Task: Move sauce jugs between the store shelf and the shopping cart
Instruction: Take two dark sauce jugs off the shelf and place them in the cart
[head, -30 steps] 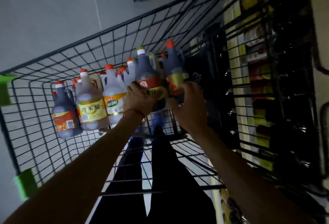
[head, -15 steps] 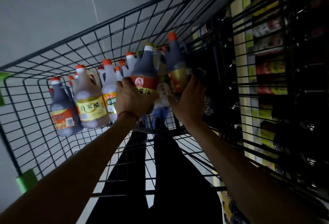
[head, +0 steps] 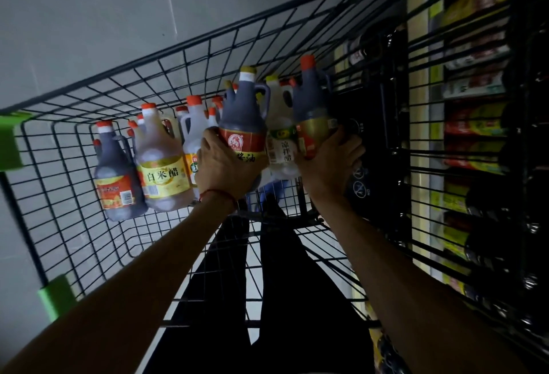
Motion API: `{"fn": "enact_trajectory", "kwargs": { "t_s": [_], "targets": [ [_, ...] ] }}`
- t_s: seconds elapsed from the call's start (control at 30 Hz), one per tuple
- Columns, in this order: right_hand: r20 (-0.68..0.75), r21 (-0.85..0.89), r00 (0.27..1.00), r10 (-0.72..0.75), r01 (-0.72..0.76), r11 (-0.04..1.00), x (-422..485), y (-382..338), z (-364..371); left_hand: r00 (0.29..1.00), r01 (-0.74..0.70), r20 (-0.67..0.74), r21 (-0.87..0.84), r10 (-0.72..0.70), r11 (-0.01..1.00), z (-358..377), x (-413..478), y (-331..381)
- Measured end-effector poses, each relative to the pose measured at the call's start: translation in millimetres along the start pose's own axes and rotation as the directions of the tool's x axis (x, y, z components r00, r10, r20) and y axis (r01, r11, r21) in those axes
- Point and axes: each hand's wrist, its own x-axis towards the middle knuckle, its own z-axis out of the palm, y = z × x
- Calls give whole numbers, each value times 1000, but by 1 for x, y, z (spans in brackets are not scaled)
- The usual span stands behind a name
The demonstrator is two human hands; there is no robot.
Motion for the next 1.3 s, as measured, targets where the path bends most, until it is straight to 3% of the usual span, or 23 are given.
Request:
{"fn": "enact_trajectory", "kwargs": {
  "t_s": [0.3,0.5,0.7,0.93,1.3],
  "targets": [
    [179,309,981,78,-131,942,-7,9,-8,998,-7,57,-105,13,994,1,2,0],
    [311,366,946,90,-206,907,-10,13,-5,996,-18,84,-112,28,994,3,5,-4],
    [339,401,938,78,-219,890,-1,17,-8,998,-19,63,-143,28,990,9,8,-5],
    [490,540,870,60,-357,762,-8,32,-19,998,2,66,-62,3,998,2,0,-1],
    [311,737,950,6,-245,629,-94,43,-51,993,-103,48,-34,105,994,-36,-66,-3]
  ]
}}
